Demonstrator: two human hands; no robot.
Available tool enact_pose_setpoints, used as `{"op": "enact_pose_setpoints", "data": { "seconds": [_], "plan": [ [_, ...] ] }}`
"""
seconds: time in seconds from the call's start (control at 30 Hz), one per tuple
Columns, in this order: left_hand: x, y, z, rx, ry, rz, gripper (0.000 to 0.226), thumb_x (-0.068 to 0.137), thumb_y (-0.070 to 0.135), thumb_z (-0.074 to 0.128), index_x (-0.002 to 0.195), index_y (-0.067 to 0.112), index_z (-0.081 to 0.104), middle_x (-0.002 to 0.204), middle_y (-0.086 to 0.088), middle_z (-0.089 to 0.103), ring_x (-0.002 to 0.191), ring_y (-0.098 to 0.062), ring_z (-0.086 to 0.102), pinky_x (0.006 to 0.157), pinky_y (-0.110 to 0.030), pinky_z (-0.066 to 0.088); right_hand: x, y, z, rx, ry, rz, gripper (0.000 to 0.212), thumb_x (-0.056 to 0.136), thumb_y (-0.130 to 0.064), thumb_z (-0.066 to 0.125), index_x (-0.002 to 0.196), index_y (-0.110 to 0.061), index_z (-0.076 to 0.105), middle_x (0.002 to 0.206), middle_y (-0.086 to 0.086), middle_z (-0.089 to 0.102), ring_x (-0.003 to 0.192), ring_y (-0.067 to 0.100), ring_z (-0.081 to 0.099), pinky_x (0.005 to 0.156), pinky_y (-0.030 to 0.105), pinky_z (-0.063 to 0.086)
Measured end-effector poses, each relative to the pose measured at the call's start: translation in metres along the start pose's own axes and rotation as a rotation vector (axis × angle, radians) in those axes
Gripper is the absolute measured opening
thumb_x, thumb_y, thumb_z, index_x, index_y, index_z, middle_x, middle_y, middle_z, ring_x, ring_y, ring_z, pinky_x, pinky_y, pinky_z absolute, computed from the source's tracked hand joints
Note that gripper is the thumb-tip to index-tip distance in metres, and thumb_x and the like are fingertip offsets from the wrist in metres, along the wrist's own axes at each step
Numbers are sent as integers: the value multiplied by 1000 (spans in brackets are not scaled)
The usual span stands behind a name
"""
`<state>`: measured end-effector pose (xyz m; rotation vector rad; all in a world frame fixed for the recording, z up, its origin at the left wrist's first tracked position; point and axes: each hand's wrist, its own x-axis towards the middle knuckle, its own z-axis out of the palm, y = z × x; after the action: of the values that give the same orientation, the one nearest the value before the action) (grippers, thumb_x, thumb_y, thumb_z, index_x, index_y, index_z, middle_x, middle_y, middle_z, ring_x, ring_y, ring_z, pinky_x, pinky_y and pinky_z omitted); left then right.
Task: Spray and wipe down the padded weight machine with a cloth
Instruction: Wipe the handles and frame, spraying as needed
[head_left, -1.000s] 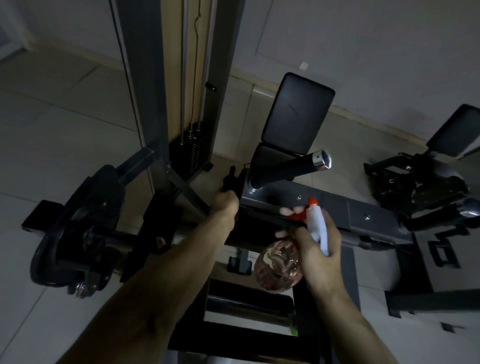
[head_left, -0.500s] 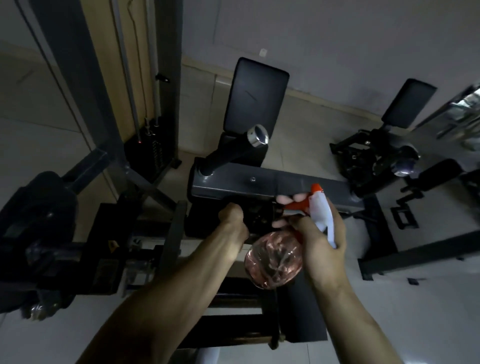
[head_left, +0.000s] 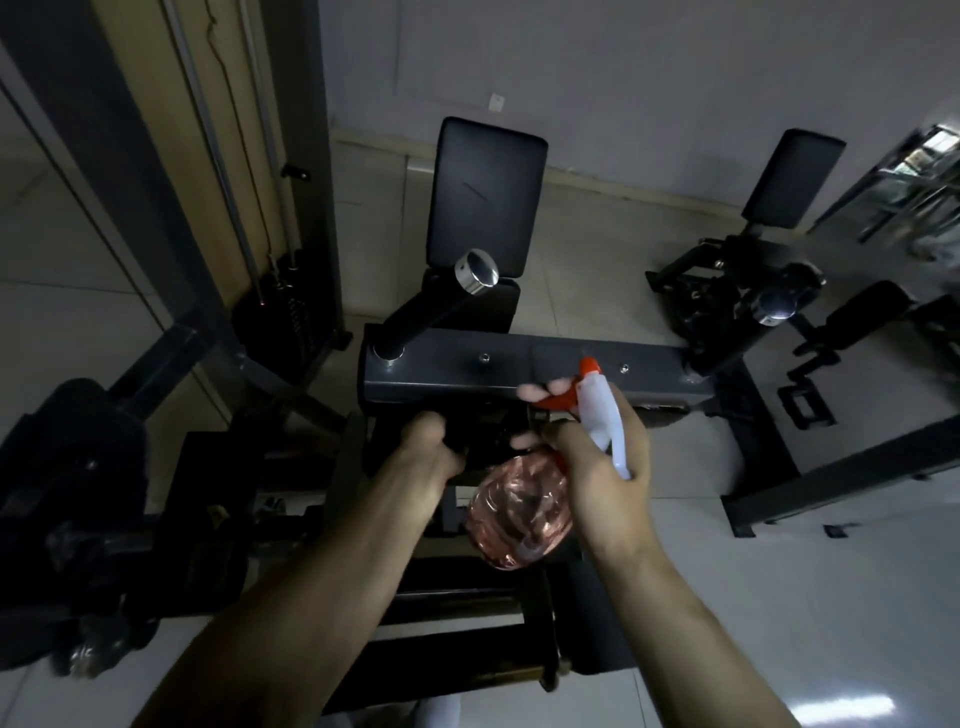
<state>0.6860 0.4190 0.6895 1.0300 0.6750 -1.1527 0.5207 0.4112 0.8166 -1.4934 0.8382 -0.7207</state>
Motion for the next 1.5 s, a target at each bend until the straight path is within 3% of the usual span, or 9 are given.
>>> {"op": "enact_pose_setpoints", "data": {
  "seconds": [0.07, 0.17, 0.3, 0.47, 0.77, 0.9, 1.0, 1.3, 1.5],
  "plan": [
    [-11, -10, 14, 94, -60, -59, 26, 108, 18, 46, 118, 3, 63, 103, -20, 68, 86, -30, 66, 53, -31, 53, -2, -2, -3, 18, 21, 8, 23, 96, 11, 47, 106, -3, 62, 108, 11, 77, 77, 37, 73, 78, 49, 61],
    [-15, 0, 5, 57, -53, -47, 19, 104, 10, 48, 110, 1, 63, 108, -21, 67, 100, -32, 66, 84, -43, 55, -5, -5, -7, 14, 31, 10, 25, 94, 14, 47, 108, -1, 61, 109, 12, 77, 79, 42, 72, 82, 54, 60],
    [-23, 27, -34, -55, -47, 171, 19, 99, -3, 44, 97, 8, 59, 88, -12, 66, 68, -24, 67, 64, -42, 59, -7, -5, -7, 36, 58, -12, 27, 94, 12, 48, 110, -6, 62, 110, 11, 77, 79, 40, 73, 85, 55, 60],
    [-67, 21, -54, 64, -3, 370, 19, 102, 6, 45, 103, 13, 63, 103, -14, 73, 86, -21, 70, 96, -48, 52, -9, -4, -9, 160, 51, 8, 21, 98, 6, 50, 109, -5, 63, 108, 14, 76, 80, 34, 72, 88, 53, 58],
    [-183, -88, 46, 257, -297, 643, 26, 93, 15, 54, 115, 10, 67, 88, -8, 75, 77, -19, 72, 72, -43, 59, -27, -21, -135, 198, -24, -43, 12, 101, -8, 60, 112, -9, 64, 113, 9, 76, 101, 32, 75, 97, 49, 57],
    [-210, -208, 133, 397, -486, 603, 40, 98, 48, 49, 91, 19, 75, 88, -6, 77, 81, -23, 72, 84, -48, 56, -49, -4, -258, 107, 45, -98, 9, 101, -31, 67, 107, -35, 72, 101, 0, 76, 98, 23, 74, 93, 47, 58],
    [-207, -307, 202, 564, -460, 525, 52, 88, 67, 61, 97, 18, 75, 88, -4, 78, 80, -23, 75, 66, -37, 56, -69, 15, -366, 58, 143, -118, 7, 101, -36, 66, 106, -31, 64, 95, 11, 68, 89, 26, 70, 84, 52, 57],
    [-169, -447, 306, 752, -307, 600, 10, 81, 7, 66, 75, 5, 73, 67, -8, 72, 60, -23, 68, 55, -31, 55, -54, 64, -525, 7, 201, -90, 22, 98, -14, 68, 102, -35, 66, 100, -4, 70, 99, 20, 71, 88, 42, 59],
    [-89, -451, 369, 472, -296, 503, 43, 64, -3, 52, 102, 6, 71, 100, -15, 78, 84, -36, 74, 71, -44, 58, 30, 83, -570, -72, 18, -69, 15, 98, -7, 62, 109, -14, 69, 101, 4, 72, 96, 18, 70, 80, 30, 58]
  ]
}}
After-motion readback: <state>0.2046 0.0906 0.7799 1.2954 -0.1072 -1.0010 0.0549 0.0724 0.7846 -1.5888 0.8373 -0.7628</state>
